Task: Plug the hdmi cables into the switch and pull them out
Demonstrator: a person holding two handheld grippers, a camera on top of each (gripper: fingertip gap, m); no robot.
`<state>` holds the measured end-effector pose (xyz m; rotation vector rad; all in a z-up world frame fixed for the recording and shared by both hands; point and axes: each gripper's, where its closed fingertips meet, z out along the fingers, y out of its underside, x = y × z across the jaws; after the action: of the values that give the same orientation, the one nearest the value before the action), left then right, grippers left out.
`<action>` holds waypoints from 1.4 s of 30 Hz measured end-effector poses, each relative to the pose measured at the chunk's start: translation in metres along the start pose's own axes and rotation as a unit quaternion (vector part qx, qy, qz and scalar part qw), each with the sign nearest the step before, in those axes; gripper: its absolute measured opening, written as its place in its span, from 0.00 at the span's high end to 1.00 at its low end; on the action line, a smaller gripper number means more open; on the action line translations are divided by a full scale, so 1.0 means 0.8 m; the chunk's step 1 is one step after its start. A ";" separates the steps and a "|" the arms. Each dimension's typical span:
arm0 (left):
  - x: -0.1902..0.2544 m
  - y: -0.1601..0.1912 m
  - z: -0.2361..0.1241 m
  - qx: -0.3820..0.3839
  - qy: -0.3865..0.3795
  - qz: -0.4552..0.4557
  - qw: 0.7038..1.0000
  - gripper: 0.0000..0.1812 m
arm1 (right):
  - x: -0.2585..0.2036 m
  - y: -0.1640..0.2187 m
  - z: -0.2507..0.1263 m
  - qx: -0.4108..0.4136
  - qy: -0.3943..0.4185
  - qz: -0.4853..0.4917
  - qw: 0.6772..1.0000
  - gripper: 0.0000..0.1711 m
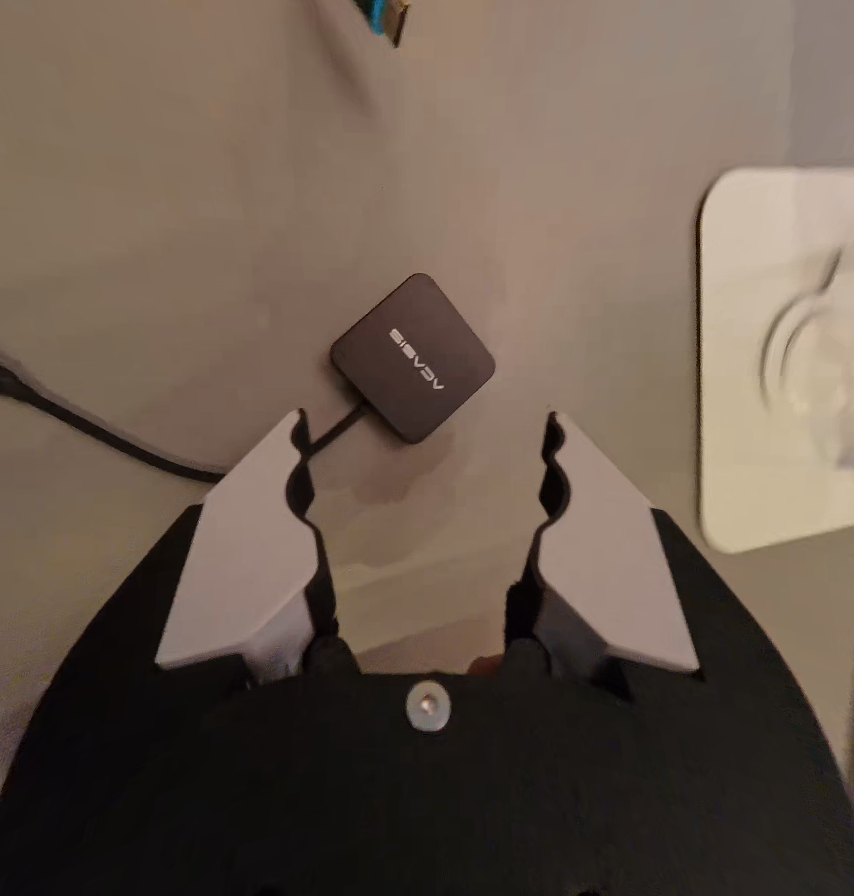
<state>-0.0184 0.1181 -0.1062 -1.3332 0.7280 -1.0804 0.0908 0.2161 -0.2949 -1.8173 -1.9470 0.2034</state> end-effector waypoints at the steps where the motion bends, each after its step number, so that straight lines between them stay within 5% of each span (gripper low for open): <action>1: 0.000 0.001 0.000 -0.001 0.001 0.000 1.000 0.89 | 0.001 0.000 0.007 -0.011 -0.015 -0.046 0.999 0.37; 8: -0.007 0.011 -0.001 -0.012 -0.003 0.001 1.000 0.89 | -0.006 -0.006 0.039 -0.031 -0.132 -0.214 0.967 0.49; 14: -0.014 0.018 -0.002 -0.017 -0.004 -0.003 1.000 0.89 | -0.005 -0.010 0.038 -0.049 -0.205 -0.254 0.944 0.60; 20: -0.021 0.021 -0.004 -0.019 -0.007 -0.008 1.000 0.89 | -0.004 0.005 0.053 -0.085 -0.207 -0.280 0.934 0.54; 24: -0.025 0.024 -0.005 -0.020 -0.010 -0.011 1.000 0.89 | -0.017 -0.003 0.050 -0.055 -0.214 -0.263 0.939 0.63; 31: -0.026 0.029 -0.003 -0.026 -0.012 -0.008 1.000 0.89 | -0.022 -0.010 0.049 -0.047 -0.192 -0.145 0.970 0.63; 42: -0.032 0.030 -0.003 -0.030 -0.026 0.008 0.999 0.89 | -0.028 -0.059 -0.027 0.140 -0.196 0.007 0.970 0.63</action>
<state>-0.0256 0.1383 -0.1343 -1.3991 0.7374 -1.0139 0.0579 0.1845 -0.2618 -1.6961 -2.0313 0.8559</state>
